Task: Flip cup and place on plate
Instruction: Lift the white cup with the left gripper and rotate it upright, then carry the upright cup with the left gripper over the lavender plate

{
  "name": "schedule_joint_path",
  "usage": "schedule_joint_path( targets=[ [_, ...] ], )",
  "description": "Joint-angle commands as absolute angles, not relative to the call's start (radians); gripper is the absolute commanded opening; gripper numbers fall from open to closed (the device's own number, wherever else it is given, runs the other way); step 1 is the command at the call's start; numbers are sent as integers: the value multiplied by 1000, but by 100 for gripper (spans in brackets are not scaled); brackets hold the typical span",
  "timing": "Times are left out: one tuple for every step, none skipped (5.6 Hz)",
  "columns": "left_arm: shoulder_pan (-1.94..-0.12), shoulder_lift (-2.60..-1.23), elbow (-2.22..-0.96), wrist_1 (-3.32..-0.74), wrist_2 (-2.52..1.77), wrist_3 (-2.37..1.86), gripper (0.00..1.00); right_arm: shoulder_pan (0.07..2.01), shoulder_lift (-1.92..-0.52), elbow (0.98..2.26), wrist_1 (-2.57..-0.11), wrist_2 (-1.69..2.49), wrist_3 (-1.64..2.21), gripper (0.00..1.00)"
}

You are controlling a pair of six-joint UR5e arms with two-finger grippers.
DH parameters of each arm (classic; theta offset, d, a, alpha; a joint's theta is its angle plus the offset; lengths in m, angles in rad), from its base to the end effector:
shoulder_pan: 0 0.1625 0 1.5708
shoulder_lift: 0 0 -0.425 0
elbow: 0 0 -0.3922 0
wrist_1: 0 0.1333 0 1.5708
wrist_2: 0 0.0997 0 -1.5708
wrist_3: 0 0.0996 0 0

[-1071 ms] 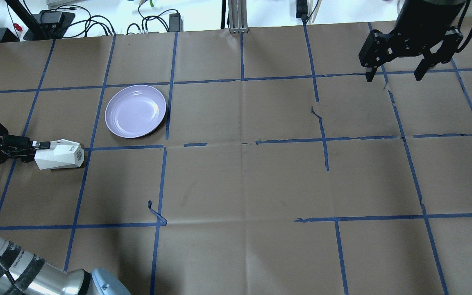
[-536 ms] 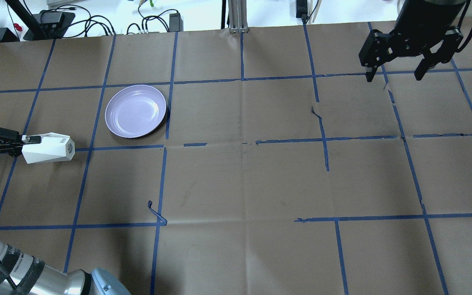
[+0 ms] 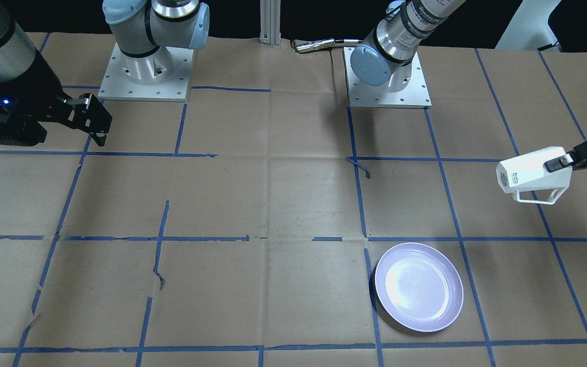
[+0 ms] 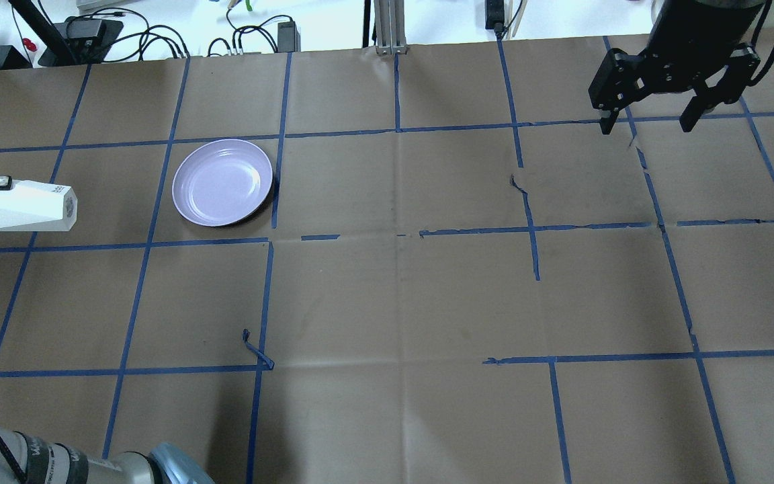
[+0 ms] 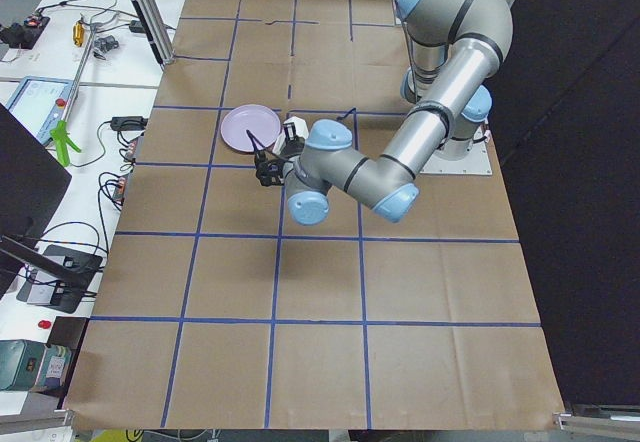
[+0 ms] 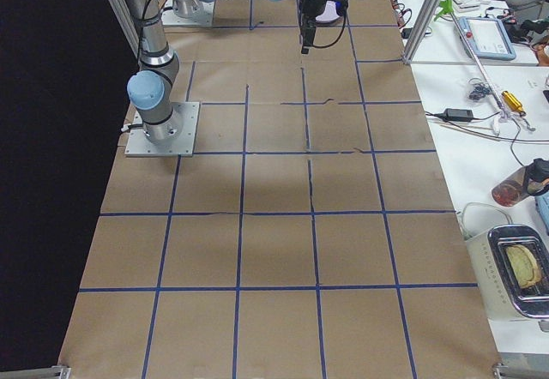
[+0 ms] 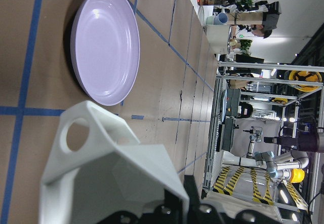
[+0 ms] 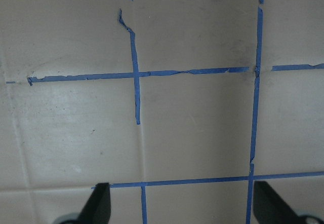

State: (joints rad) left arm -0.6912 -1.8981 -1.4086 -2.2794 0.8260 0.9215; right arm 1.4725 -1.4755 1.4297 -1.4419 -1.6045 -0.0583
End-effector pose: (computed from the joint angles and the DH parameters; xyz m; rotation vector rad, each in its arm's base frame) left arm 0.2814 -0.4934 0.3770 0.3275 -2.0364 0.0326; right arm 0.0780 -0.5335 0.4961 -0.0600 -3.1111 -0.1331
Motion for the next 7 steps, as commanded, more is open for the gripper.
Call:
schedule_joint_path(
  targets=[
    [-888, -1731, -1411, -2042, 964, 524, 0, 1473, -1476, 1430, -1442, -1605, -58, 100],
    [-1037, -1712, -1417, -1790, 1097, 295, 0, 1473, -1476, 1430, -1442, -1605, -58, 100],
    [-1206, -1724, -1416, -1609, 1270, 129, 0, 1473, -1476, 1430, -1442, -1605, -58, 100],
    [-1335, -1733, -1417, -1498, 1402, 26, 0, 1473, -1476, 1430, -1442, -1605, -58, 100],
    [-1432, -1736, -1428, -1444, 1499, -16, 0, 1473, -1476, 1430, -1442, -1605, -58, 100],
    [-1472, -1740, -1440, -1433, 1567, -11, 0, 1473, -1476, 1430, -1442, -1605, -58, 100],
    [-1480, -1776, -1486, -1390, 1587, -11, 0, 1473, -1476, 1430, -1442, -1605, -58, 100]
  ],
)
